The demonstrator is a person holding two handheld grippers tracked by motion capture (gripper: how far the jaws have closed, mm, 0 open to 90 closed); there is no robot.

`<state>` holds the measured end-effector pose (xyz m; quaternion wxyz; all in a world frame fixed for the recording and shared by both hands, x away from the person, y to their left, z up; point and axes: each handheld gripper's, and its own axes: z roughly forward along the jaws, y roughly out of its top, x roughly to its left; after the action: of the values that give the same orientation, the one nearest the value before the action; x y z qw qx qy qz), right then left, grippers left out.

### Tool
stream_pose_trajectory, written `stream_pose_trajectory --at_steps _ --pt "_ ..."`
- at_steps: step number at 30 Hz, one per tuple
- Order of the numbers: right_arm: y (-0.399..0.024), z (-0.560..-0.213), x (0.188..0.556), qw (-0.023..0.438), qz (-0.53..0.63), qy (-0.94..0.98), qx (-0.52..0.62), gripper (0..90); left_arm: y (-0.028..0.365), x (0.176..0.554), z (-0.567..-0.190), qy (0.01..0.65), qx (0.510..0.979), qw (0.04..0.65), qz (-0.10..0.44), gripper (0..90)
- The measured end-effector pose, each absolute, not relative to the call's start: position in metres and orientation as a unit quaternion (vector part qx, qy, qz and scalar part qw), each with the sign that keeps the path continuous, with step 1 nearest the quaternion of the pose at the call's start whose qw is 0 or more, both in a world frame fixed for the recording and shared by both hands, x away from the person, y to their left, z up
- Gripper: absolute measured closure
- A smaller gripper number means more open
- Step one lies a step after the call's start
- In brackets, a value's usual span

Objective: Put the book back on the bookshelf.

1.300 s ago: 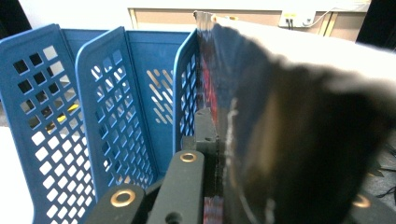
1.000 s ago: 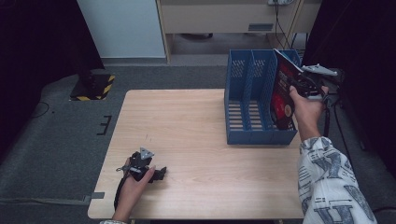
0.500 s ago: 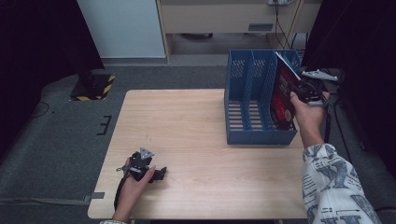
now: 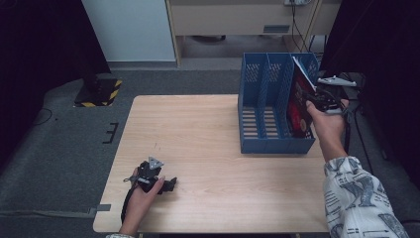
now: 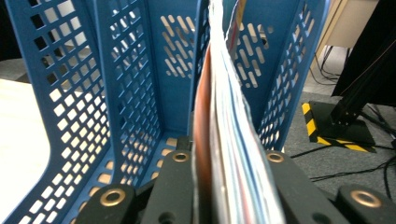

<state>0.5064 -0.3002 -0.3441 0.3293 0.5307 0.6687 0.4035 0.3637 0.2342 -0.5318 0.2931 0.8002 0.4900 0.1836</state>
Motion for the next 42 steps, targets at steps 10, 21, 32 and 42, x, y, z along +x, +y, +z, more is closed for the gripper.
stream_pose_trajectory --at_steps 10,21,32,42 --pt "-0.299 -0.34 0.504 0.321 0.394 0.685 0.522 76.5 0.234 0.364 -0.532 0.49 0.8 0.293 0.184 0.0" --pt "-0.298 -0.318 0.508 0.32 0.397 0.689 0.515 73.5 0.234 0.364 -0.532 0.491 0.799 0.295 0.184 0.0" --pt "-0.297 -0.314 0.52 0.3 0.366 0.704 0.53 82.1 0.233 0.364 -0.532 0.491 0.799 0.295 0.184 0.0" --pt "-0.302 -0.313 0.52 0.301 0.37 0.692 0.542 87.1 0.233 0.364 -0.532 0.491 0.799 0.295 0.184 0.0"
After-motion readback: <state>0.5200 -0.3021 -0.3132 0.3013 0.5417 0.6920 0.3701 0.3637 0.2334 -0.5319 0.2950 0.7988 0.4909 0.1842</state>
